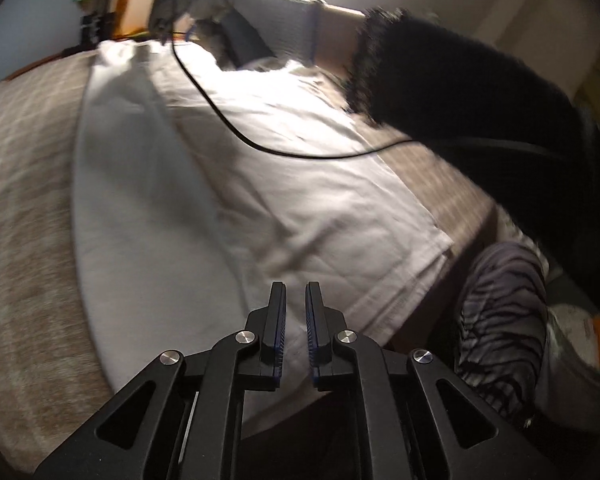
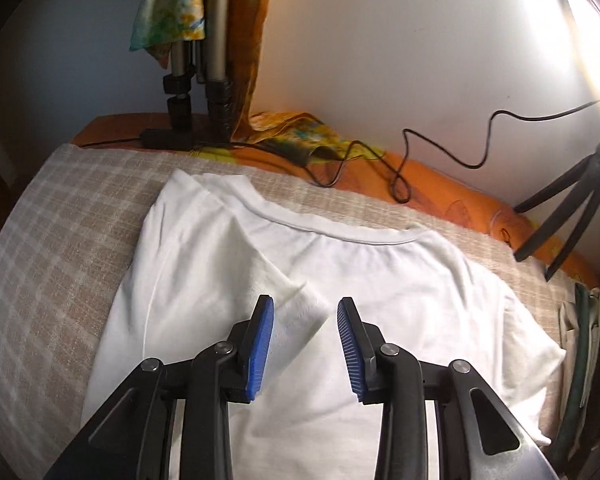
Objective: Fold small clothes
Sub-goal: 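Fold the gripped side over the shirt body and open the right tool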
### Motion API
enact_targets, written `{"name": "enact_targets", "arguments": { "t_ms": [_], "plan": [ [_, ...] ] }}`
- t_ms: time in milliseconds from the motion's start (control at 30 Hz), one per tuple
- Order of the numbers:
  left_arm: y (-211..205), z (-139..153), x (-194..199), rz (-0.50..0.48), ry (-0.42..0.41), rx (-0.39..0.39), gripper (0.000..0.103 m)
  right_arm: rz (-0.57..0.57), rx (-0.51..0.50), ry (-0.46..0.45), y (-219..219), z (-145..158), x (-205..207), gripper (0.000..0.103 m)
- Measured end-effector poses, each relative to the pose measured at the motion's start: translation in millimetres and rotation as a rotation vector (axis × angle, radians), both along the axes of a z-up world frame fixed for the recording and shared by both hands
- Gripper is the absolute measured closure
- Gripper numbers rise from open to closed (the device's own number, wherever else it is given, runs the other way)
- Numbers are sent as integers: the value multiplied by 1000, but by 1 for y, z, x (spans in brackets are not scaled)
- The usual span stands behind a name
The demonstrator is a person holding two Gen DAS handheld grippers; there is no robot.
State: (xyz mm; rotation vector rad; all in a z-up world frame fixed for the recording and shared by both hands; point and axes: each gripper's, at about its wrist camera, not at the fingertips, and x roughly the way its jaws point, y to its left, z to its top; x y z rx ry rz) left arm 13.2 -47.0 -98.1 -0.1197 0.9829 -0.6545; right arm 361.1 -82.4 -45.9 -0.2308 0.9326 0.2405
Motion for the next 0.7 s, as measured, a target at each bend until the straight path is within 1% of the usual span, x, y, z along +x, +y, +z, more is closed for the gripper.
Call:
{"name": "enact_targets", "arguments": {
  "t_ms": [133,200,233,333,433,500,567,700],
  "plan": [
    [-6,1,-4,-35,6,-17,95,-12,11,-20,-16,10,-7,67],
    [-7,3,-6,-32,-6,-13,94,1,66,-30,-22,17,-16,66],
    [-6,5,-6,-27,-9,-12,94,26,117,-30,-24,23,-22,66],
    [-7,7,-7,-5,-20,-25,94,110,185,-32,-13,32,-42,67],
    [-1,10,-5,48,-42,-10,94,229,255,-14,10,35,-63,71],
    [5,9,-2,92,-39,-16,94,281,296,14,22,33,-71,73],
    [10,4,3,123,-21,-1,94,322,318,57,38,25,-76,76],
    [7,-7,7,130,12,37,94,327,314,129,49,0,-78,77]
  ]
}}
